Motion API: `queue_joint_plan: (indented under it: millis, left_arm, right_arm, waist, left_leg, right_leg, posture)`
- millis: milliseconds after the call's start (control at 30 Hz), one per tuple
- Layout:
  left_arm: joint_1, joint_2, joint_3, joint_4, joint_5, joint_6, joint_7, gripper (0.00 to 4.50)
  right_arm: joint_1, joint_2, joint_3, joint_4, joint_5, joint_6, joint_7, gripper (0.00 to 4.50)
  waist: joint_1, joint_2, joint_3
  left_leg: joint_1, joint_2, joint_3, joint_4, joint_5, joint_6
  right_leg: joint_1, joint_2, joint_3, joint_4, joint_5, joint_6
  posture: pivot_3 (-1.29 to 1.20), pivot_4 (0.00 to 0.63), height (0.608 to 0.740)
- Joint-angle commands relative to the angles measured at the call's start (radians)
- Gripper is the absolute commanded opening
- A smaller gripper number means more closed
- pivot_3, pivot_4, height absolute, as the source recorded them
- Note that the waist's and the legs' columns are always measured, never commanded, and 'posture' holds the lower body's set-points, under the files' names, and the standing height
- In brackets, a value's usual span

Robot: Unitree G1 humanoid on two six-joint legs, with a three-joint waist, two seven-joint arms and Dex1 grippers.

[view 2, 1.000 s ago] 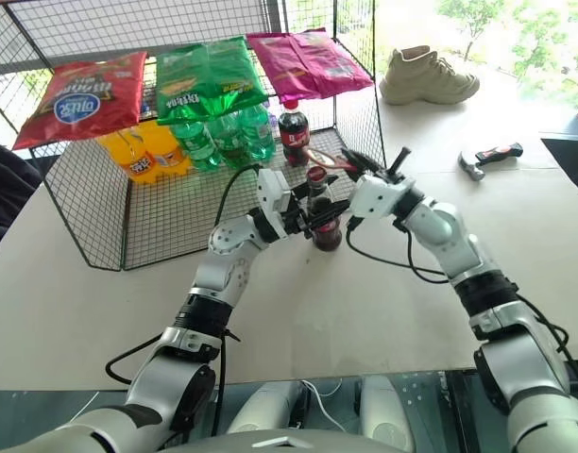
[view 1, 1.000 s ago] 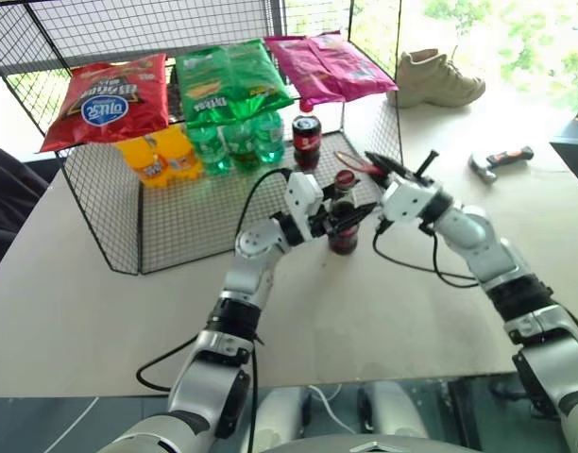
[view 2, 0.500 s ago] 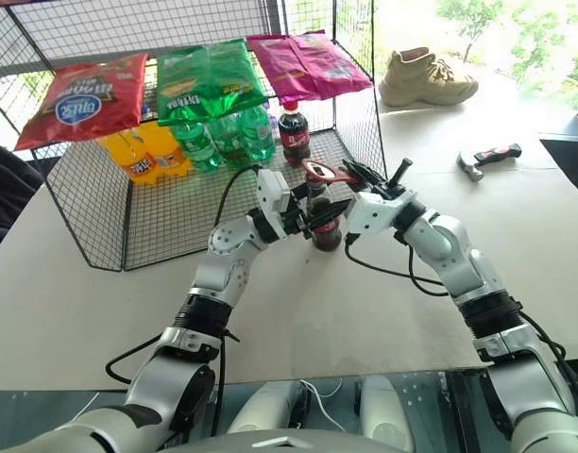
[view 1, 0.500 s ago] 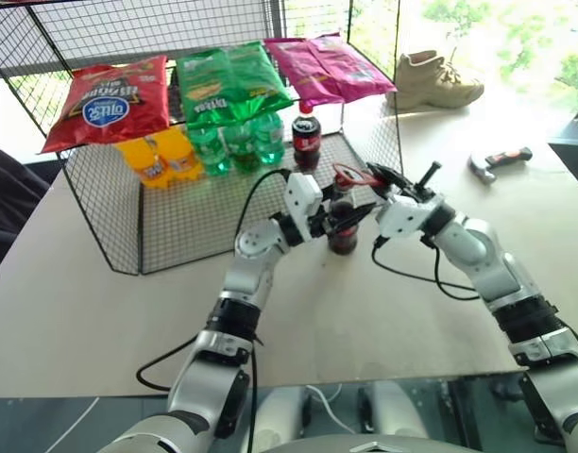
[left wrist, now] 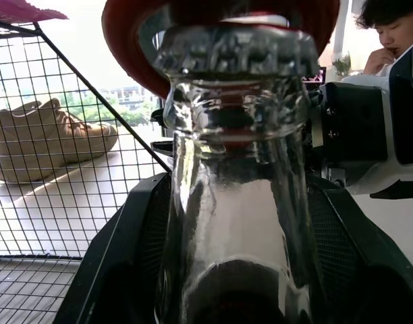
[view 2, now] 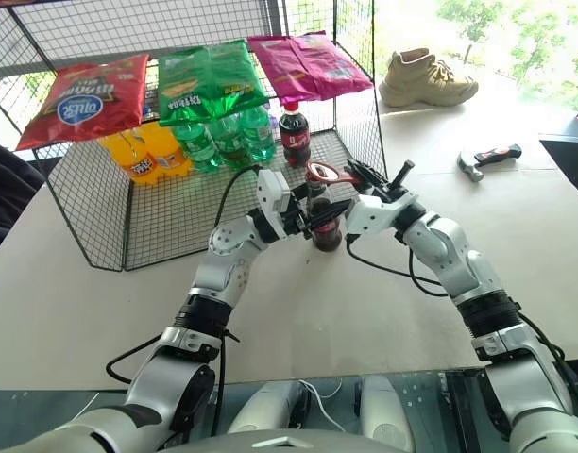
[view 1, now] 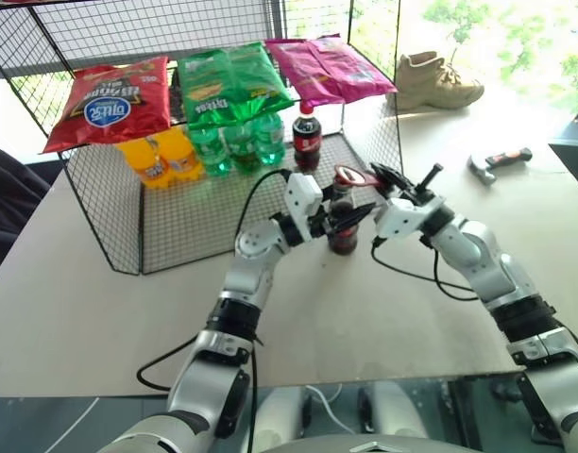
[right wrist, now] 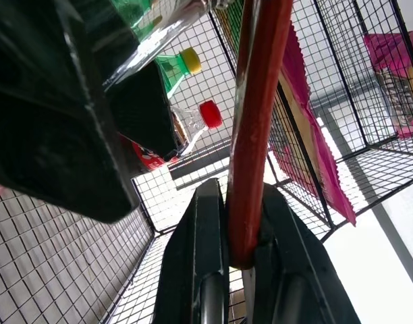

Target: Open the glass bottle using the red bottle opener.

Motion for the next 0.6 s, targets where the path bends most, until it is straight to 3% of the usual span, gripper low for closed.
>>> queue_joint_plan:
  millis: [33,600]
  left_arm:
    - [0.028,-0.008,-0.034,0.042,0.019,0.024,-0.012,2.26]
    - [0.031,-0.004,-0.035,0.041,0.022,0.024,-0.013,2.26]
  right_arm:
    - [-0.017,-0.022,0.015,-0.031,-0.06,-0.044,-0.017,0.0]
    - [0.021,0.077,0.09,0.031,-0.089,-0.042,0.008,0.0]
  waist:
    - [0.0,0.0,0.0]
    - [0.0,0.0,-0.005]
  left_leg:
    - [0.0,0.0,0.0,0.0,0.0,0.0]
    - [0.003,0.0,0.0,0.0,0.0,0.0]
  right_leg:
    - [0.0,0.0,0.0,0.0,0.0,0.0]
    - [0.003,0.0,0.0,0.0,0.0,0.0]
  posture:
    - [0.0,0.15,0.74]
    - [0.0,0.15,0.74]
